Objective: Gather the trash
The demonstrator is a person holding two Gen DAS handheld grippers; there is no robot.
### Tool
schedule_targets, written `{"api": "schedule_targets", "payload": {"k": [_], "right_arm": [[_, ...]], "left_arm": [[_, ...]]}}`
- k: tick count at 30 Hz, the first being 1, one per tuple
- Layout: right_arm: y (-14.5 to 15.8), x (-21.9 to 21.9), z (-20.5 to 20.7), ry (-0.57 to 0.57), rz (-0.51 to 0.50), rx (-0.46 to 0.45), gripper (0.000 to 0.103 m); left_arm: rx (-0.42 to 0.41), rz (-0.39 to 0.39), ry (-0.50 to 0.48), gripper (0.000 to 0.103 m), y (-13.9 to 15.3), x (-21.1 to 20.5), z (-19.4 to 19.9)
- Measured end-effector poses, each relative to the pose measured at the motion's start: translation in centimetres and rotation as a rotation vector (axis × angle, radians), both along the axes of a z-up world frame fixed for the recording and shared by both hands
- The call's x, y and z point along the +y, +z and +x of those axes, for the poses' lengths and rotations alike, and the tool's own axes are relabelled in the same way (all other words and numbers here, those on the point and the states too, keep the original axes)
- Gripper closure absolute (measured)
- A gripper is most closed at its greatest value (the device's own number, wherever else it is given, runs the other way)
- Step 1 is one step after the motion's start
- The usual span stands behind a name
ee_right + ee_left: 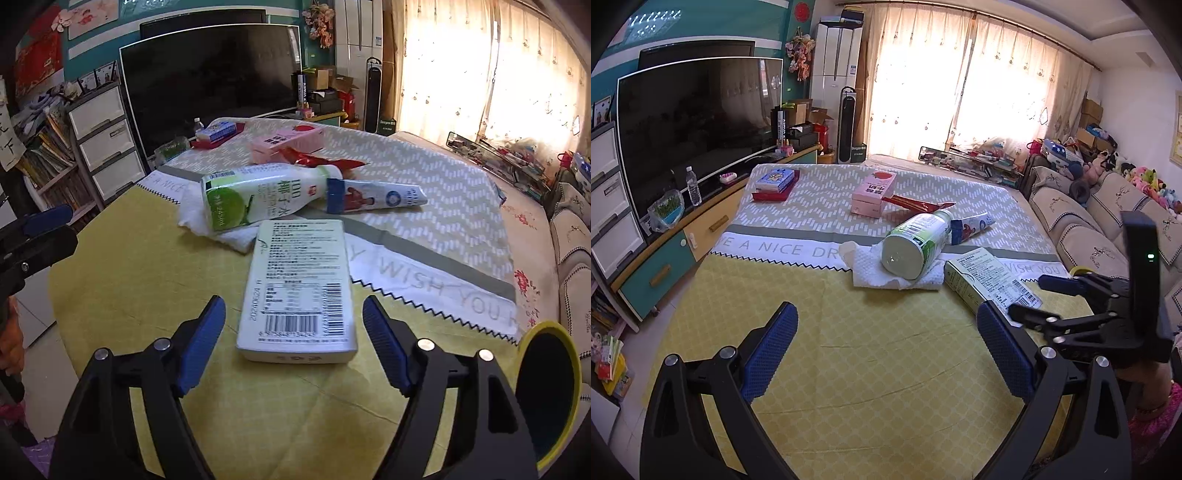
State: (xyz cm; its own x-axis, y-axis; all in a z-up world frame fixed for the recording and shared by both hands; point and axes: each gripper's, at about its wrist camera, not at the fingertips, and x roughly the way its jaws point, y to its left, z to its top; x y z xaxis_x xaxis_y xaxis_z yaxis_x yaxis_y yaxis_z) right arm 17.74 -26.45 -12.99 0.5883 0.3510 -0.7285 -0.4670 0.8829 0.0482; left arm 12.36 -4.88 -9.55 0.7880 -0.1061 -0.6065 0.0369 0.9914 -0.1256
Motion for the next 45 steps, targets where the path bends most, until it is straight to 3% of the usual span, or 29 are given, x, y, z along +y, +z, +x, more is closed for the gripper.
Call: {"api": "schedule_targets", "payload": {"k": [4, 12, 15, 19, 33, 41, 45], "right_arm": [[-0.9, 1.1, 1.0, -0.033, -0.054, -0.006, 0.020], [-2.6, 1.1, 1.4, -0.049, -0.075, 0.037, 0.021], [-3.0, 0.7, 1.4, -0.058, -0.068, 0.054, 0.032], [-3.1, -0.1, 0.6, -0.077, -0.048, 0.043, 0.034], [-1.1, -5.1, -4.2, -0.190, 0.070, 0.000, 0.035], [1.0, -7.1, -6.3, -0.211, 0.092, -0.059, 0.035], [2.1, -9.7, -6.4, -0.286, 0.092, -0.097, 0.035]], "left_arm": [[-0.006, -0.006, -0.001, 0.007, 0.0, 0.1, -0.3], [-0.006, -0.010, 0.006, 0.007, -0.3, 0.1, -0.4], [-0.010, -0.010, 0.006, 0.007, -0.4, 0.0, -0.4], [-0.009, -0.011, 0.000, 0.006, -0.6, -0.2, -0.4], [-0.004, 0.001, -0.004, 0.006, -1.1, -1.0, -0.2], [-0.006, 0.015, -0.024, 0.006, -1.0, -2.1, -0.2], [-0.009, 0.020, -0.027, 0.006, -0.9, -2.2, -0.3]]}}
